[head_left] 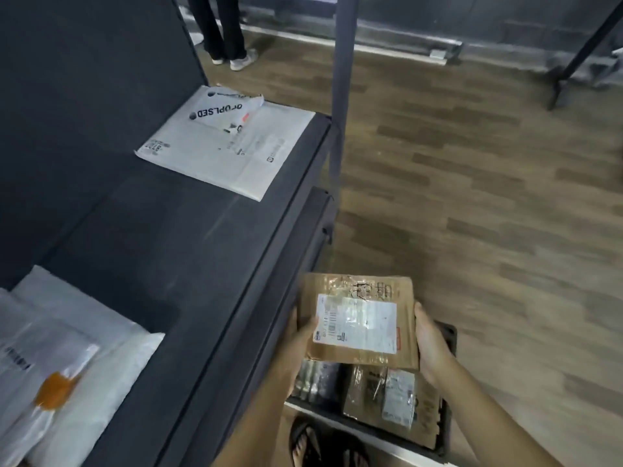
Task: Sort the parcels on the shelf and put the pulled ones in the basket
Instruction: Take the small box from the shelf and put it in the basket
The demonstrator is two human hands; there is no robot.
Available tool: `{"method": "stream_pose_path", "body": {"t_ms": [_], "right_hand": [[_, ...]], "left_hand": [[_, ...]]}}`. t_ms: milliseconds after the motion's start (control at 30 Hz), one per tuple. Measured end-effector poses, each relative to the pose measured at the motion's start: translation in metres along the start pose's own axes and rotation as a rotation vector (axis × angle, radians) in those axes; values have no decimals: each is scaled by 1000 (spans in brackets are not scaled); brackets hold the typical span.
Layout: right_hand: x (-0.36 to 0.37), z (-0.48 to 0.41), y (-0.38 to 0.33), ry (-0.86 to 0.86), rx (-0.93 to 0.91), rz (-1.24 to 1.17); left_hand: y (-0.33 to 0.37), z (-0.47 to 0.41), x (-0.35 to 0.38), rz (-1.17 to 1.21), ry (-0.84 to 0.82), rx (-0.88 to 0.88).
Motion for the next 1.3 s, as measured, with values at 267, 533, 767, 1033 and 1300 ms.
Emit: {"method": "stream_pose_path", "body": {"t_ms": [267, 533, 767, 1033, 1300], "right_hand": [[25, -119, 132, 10, 133, -194], [33, -199, 199, -10, 99, -207], [44, -215, 222, -125, 36, -132], [50, -231, 223, -65, 36, -46], [51, -272, 254, -25, 297, 96]], "left_hand": [[-52, -155, -20, -117, 125, 7], [-102, -256, -22, -191, 187, -79], [-126, -301, -31, -271, 253, -155], [-130, -326, -22, -398, 365, -119], [-156, -372, -13, -541, 366, -136]]}}
Point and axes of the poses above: each hand's wrist, its own z-axis away from the middle knuckle, its own x-axis out of the palm, y = z × x, the point moved 3 cm from there along -z, towards the middle knuckle, and after that the axes turned 15 degrees about -x, right-handed, at the moved point
